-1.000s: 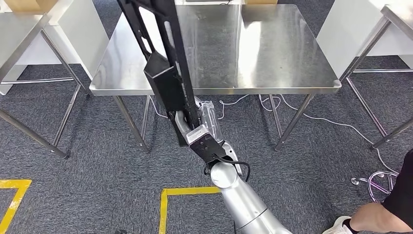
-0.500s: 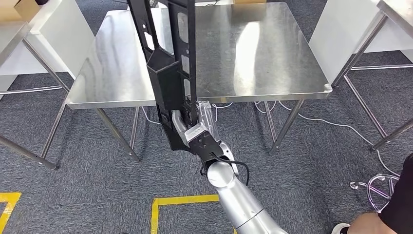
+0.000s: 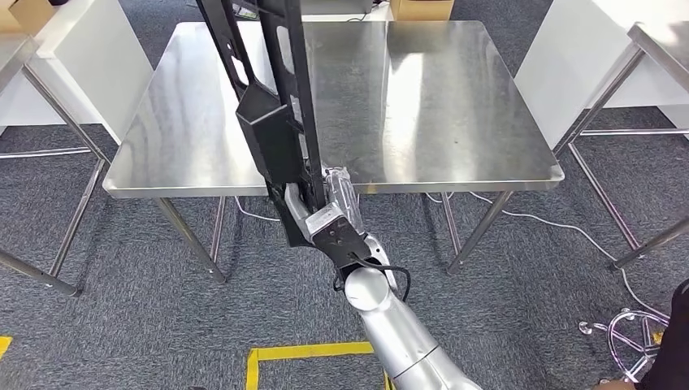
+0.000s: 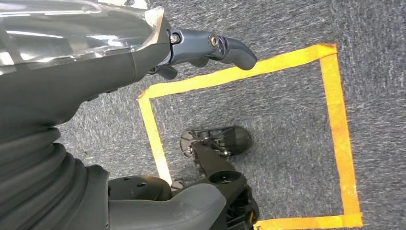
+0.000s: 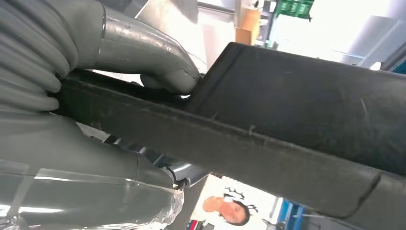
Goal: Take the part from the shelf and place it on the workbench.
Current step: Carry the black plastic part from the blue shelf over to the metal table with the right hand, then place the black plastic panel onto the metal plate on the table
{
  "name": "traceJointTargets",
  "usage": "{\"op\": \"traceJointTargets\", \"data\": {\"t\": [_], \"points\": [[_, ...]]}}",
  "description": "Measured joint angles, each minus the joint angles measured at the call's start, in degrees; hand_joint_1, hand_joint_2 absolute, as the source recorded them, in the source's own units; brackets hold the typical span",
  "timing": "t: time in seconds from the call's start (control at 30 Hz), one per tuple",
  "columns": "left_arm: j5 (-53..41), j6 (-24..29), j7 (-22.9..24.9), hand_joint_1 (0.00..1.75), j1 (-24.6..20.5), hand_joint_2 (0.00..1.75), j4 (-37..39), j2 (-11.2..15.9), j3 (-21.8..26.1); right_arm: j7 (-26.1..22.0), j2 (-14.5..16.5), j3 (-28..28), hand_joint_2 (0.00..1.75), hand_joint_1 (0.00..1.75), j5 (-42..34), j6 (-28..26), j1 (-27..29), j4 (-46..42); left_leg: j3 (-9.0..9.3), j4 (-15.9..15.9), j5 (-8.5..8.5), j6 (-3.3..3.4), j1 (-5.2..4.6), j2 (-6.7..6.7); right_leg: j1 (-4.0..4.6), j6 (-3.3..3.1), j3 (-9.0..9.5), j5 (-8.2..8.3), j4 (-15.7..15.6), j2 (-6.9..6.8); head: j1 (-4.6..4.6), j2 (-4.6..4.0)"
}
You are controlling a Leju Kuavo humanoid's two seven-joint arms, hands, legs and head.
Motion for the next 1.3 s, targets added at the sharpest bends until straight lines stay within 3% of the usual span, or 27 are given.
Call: {"op": "traceJointTargets", "data": {"t": [0.03, 0.07, 0.1, 0.17, 0.2, 0.23, 0.27, 0.33, 0.4, 0.47, 0.53, 0.57, 0.6, 0.63, 0.67, 0.73, 0.87, 0.93, 1.0, 1.03, 1.07, 1.1, 1.17, 1.23, 1.3], "points": [[0.1, 0.0, 0.0, 0.00, 0.1, 1.75, 0.0, 0.0, 0.0, 0.0, -0.1, 0.0, 1.75, 1.75, -0.1, 0.1, 0.1, 0.1, 0.34, 0.0, -0.41, -0.08, 0.00, -0.09, -0.05, 0.11, -1.73, -1.03, 1.2, -0.01, 0.01, 0.00], [0.2, 0.1, 0.0, 0.00, 0.1, 1.75, 0.0, 0.0, 0.0, -0.1, -0.2, 0.0, 1.75, 1.75, -0.2, 0.2, 0.1, 0.2, 0.79, 0.0, -0.84, -0.20, 0.00, -0.19, -0.13, 0.48, -2.46, -1.12, 0.4, -0.03, 0.01, 0.00], [0.4, 0.2, 0.0, 0.00, 0.2, 1.75, 0.0, 0.0, 0.0, -0.2, -0.2, 0.0, 1.75, 1.75, -0.2, 0.3, 0.2, 0.3, 1.36, 0.0, -1.33, -0.37, 0.00, -0.29, -0.21, 1.00, -2.23, 0.14, -2.2, -0.08, 0.02, 0.00], [0.6, 0.3, -0.1, 0.00, 0.2, 1.75, 0.0, -0.1, 0.0, -0.5, -0.2, 0.0, 1.75, 1.75, -0.5, 0.4, 0.1, 0.5, 2.47, 0.2, -2.38, -0.84, -0.08, -0.48, -0.32, 2.32, -0.19, 5.35, -10.1, -0.23, 0.05, 0.00], [0.7, 0.4, -0.2, 0.00, 0.2, 1.75, 0.0, -0.1, 0.1, -0.7, -0.2, 0.0, 1.75, 1.75, -0.6, 0.5, 0.0, 0.7, 2.84, 0.2, -2.92, -1.13, -0.17, -0.55, -0.31, 2.31, 0.77, 7.40, -13.2, -0.35, 0.08, 0.00], [0.8, 0.6, -0.3, 0.00, 0.3, 1.75, 0.0, -0.1, 0.1, -0.8, -0.1, 0.1, 1.75, 1.75, -0.7, 0.6, -0.1, 0.8, 3.03, 0.2, -3.43, -1.50, -0.25, -0.61, -0.20, 1.90, 1.49, 8.72, -14.9, -0.41, 0.06, 0.00], [0.8, 0.7, -0.3, 0.00, 0.3, 1.75, 0.0, -0.2, 0.1, -0.9, 0.0, 0.1, 1.75, 1.75, -0.8, 0.7, -0.2, 0.9, 3.19, 0.5, -3.64, -1.87, -0.33, -0.60, -0.20, 1.04, 1.76, 9.35, -15.7, -0.44, 0.04, 0.00], [0.9, 1.0, -0.5, 0.00, 0.4, 1.75, 0.0, -0.2, 0.2, -1.0, 0.4, 0.1, 1.75, 1.75, -1.0, 1.0, -0.3, 1.1, 3.38, 1.4, -3.94, -2.56, -0.26, -0.52, -0.50, -0.69, 2.85, 10.01, -16.0, -0.37, -0.10, 0.00], [0.9, 1.1, -0.7, 0.00, 0.5, 1.75, 0.0, -0.2, 0.4, -1.2, 0.7, 0.2, 1.75, 1.75, -1.2, 1.2, -0.6, 1.2, 2.18, 4.7, -5.03, -3.19, -0.03, -0.28, -0.97, -1.75, 4.01, 10.12, -16.2, -0.42, -0.28, 0.00], [0.9, 1.1, -0.9, 0.00, 0.5, 1.75, 0.0, -0.2, 0.7, -1.3, 0.9, 0.2, 1.75, 1.75, -1.4, 1.3, -0.9, 1.3, -1.59, 11.0, -7.70, -3.88, 0.39, 0.02, -1.04, -2.20, 4.65, 9.60, -16.3, -0.49, -0.42, 0.00], [0.9, 1.1, -1.0, 0.00, 0.8, 1.75, 0.0, -0.2, 0.9, -1.5, 0.9, 0.3, 1.75, 1.75, -1.5, 1.4, -0.8, 1.5, -5.58, 16.0, -9.89, -4.42, 0.86, 0.18, -1.02, -2.19, 5.20, 8.90, -16.3, -0.39, -0.49, 0.00], [0.8, 1.1, -1.0, 0.00, 0.9, 1.75, 0.0, -0.2, 1.0, -1.5, 0.8, 0.3, 1.75, 1.75, -1.6, 1.4, -0.7, 1.5, -6.48, 16.0, -9.58, -4.59, 1.08, 0.26, -1.04, -2.06, 5.60, 8.51, -16.2, -0.30, -0.52, 0.00], [0.7, 1.0, -1.0, 0.00, 0.9, 1.75, 0.0, -0.1, 1.0, -1.5, 0.8, 0.3, 1.75, 1.75, -1.7, 1.4, -0.6, 1.5, -6.38, 14.1, -7.92, -4.71, 1.29, 0.33, -1.07, -1.87, 6.13, 8.05, -16.2, -0.22, -0.55, 0.00], [0.7, 1.0, -1.0, 0.00, 1.0, 1.75, 0.0, -0.1, 1.0, -1.5, 0.7, 0.3, 1.75, 1.75, -1.7, 1.3, -0.6, 1.5, -5.37, 10.5, -5.23, -4.79, 1.47, 0.42, -1.11, -1.64, 6.75, 7.58, -16.2, -0.16, -0.56, 0.00], [0.6, 1.0, -1.0, 0.00, 1.0, 1.75, 0.0, -0.1, 1.0, -1.5, 0.7, 0.3, 1.75, 1.75, -1.8, 1.3, -0.6, 1.5, -4.07, 6.6, -2.65, -4.78, 1.55, 0.51, -1.12, -1.35, 7.38, 7.11, -16.2, -0.14, -0.55, 0.00], [0.5, 1.0, -1.0, 0.00, 0.9, 1.75, 0.0, -0.1, 1.0, -1.5, 0.6, 0.2, 1.75, 1.75, -1.9, 1.3, -0.6, 1.5, -2.19, 1.8, -0.51, -4.25, 1.30, 0.62, -0.98, -0.62, 8.11, 6.34, -16.3, -0.14, -0.57, 0.00], [0.4, 0.9, -1.0, 0.00, 0.9, 1.75, 0.0, -0.1, 1.0, -1.6, 0.5, 0.2, 1.75, 1.75, -2.0, 1.3, -0.7, 1.5, -0.89, 1.0, -0.66, -2.25, 0.76, 0.56, -0.46, 1.04, 8.09, 5.65, -14.8, -0.20, -0.56, 0.00], [0.4, 0.9, -1.0, 0.00, 0.8, 1.75, 0.0, -0.1, 1.0, -1.6, 0.4, 0.2, 1.75, 1.75, -2.1, 1.3, -0.8, 1.5, -0.08, 0.7, -0.87, -1.51, 0.70, 0.45, -0.51, 1.15, 5.18, 4.60, -9.9, -0.26, -0.48, 0.00], [0.4, 0.9, -1.0, 0.00, 0.7, 1.75, 0.0, -0.1, 1.0, -1.7, 0.1, 0.2, 1.75, 1.75, -2.1, 1.3, -0.7, 1.5, 0.37, 0.7, -1.44, -0.88, 0.46, 0.33, -0.51, 0.50, 0.08, 2.23, -2.0, -0.28, -0.35, 0.00], [0.4, 0.9, -1.0, 0.00, 0.7, 1.75, 0.0, -0.1, 1.0, -1.7, -0.1, 0.2, 1.75, 1.75, -2.1, 1.3, -0.6, 1.5, 0.68, 0.7, -1.79, -0.68, 0.30, 0.23, -0.48, 0.21, -2.22, 1.18, 0.8, -0.28, -0.31, 0.00], [0.4, 0.9, -1.0, 0.00, 0.8, 1.75, 0.0, -0.1, 1.0, -1.7, -0.2, 0.2, 1.75, 1.75, -2.1, 1.3, -0.5, 1.5, 1.10, 0.7, -2.17, -0.57, 0.11, 0.12, -0.41, 0.11, -3.52, 0.90, 1.7, -0.28, -0.27, 0.00], [0.4, 0.9, -1.0, 0.00, 0.8, 1.75, 0.0, -0.1, 1.0, -1.7, -0.3, 0.2, 1.75, 1.75, -2.1, 1.3, -0.4, 1.5, 1.70, 0.7, -2.62, -0.52, -0.13, -0.02, -0.28, 0.33, -3.60, 1.80, 0.2, -0.28, -0.25, 0.00], [0.4, 0.9, -1.0, 0.00, 0.9, 1.75, 0.0, -0.2, 1.0, -1.7, -0.3, 0.2, 1.75, 1.75, -2.1, 1.3, -0.4, 1.5, 3.05, 0.7, -3.64, -0.48, -0.57, -0.22, 0.19, 0.75, -1.15, 6.30, -7.8, -0.30, -0.20, 0.00], [0.4, 0.9, -1.0, 0.00, 0.8, 1.75, 0.0, -0.3, 1.0, -1.7, -0.4, 0.2, 1.75, 1.75, -2.1, 1.3, -0.4, 1.5, 4.07, 0.6, -4.71, -0.74, -0.91, -0.41, 0.71, 0.08, 1.20, 9.55, -14.2, -0.28, -0.27, 0.00], [0.4, 0.9, -1.0, 0.00, 0.7, 1.75, 0.0, -0.4, 1.1, -1.7, -0.4, 0.2, 1.75, 1.75, -2.1, 1.3, -0.5, 1.5, 4.55, 0.9, -5.21, -1.22, -1.02, -0.50, 0.82, -1.06, 2.05, 10.03, -15.6, -0.24, -0.29, 0.00]]}}
